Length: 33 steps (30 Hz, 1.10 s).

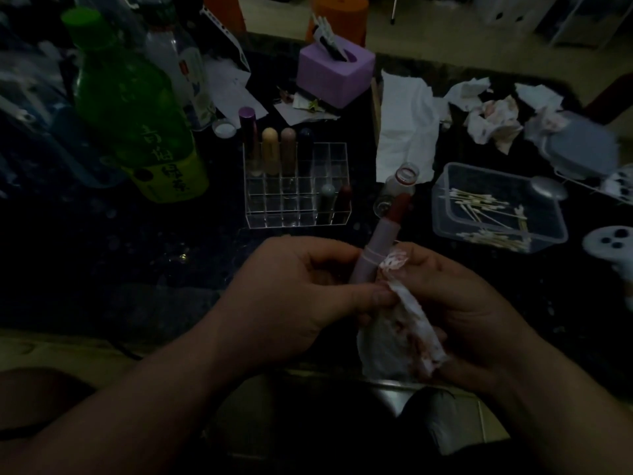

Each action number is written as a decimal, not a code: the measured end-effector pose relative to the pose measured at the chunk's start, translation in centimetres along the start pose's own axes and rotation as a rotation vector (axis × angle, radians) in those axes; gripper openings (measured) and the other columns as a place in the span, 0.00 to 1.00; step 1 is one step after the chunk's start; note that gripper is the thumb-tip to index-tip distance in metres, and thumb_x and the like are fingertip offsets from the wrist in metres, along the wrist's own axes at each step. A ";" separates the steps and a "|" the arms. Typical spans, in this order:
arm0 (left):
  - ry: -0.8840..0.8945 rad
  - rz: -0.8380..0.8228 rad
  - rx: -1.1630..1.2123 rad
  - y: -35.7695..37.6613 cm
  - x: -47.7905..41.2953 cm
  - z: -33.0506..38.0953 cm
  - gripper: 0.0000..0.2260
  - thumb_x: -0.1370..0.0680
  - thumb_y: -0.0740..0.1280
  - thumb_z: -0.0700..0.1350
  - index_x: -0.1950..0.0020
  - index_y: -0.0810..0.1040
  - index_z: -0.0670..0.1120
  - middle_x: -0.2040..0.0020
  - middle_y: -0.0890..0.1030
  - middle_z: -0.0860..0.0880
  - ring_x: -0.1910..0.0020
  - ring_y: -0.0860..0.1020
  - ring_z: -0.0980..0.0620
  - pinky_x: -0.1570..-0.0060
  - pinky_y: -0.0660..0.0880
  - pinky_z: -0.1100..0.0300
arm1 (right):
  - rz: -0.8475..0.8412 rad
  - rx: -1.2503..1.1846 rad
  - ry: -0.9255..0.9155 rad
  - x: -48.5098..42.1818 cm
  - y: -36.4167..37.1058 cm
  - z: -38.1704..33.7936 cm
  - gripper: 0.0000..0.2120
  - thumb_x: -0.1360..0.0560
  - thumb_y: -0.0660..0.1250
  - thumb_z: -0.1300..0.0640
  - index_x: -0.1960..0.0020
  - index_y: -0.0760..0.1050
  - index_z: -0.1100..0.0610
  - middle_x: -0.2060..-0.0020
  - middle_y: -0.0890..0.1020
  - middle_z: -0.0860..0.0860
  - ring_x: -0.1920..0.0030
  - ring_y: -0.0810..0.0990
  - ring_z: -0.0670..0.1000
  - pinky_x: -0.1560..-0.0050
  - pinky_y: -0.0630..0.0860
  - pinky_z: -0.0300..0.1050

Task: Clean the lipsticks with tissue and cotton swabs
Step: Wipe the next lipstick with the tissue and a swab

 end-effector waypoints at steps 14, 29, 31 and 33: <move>0.055 -0.084 -0.139 0.9 -0.4 -1.5 0.13 0.16 0.62 0.46 0.34 0.79 0.53 0.42 0.84 0.54 0.42 0.82 0.55 0.40 0.78 0.50 | 0.198 0.218 -0.247 0.7 -0.2 -0.7 0.11 0.35 0.74 0.60 0.53 0.85 0.58 0.53 0.86 0.59 0.52 0.85 0.58 0.49 0.80 0.52; 0.051 -0.125 -0.009 1.0 -0.1 -0.1 0.13 0.19 0.63 0.40 0.39 0.81 0.53 0.45 0.85 0.57 0.44 0.82 0.59 0.44 0.76 0.66 | 0.063 0.009 -0.178 0.6 0.5 -0.8 0.25 0.42 0.81 0.56 0.47 0.81 0.60 0.51 0.73 0.65 0.49 0.62 0.62 0.55 0.46 0.59; 0.076 -0.051 -0.022 0.8 -0.1 0.2 0.12 0.21 0.67 0.38 0.44 0.83 0.53 0.49 0.86 0.58 0.48 0.84 0.60 0.49 0.77 0.69 | 0.082 0.018 -0.162 0.6 0.2 -0.7 0.25 0.41 0.80 0.58 0.45 0.80 0.63 0.46 0.75 0.73 0.50 0.67 0.64 0.54 0.52 0.55; 0.072 0.042 0.003 0.5 0.0 0.2 0.11 0.25 0.72 0.36 0.49 0.84 0.52 0.54 0.87 0.55 0.54 0.85 0.57 0.54 0.79 0.67 | 0.086 -0.001 -0.150 0.6 0.0 -0.5 0.30 0.41 0.80 0.57 0.43 0.76 0.67 0.40 0.68 0.79 0.49 0.64 0.66 0.52 0.51 0.57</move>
Point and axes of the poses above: each hand's wrist, its own x-axis away from the middle knuckle, its own y-axis out of the palm, z = x × y, the point moved 5 cm from there along -x, towards the middle knuckle
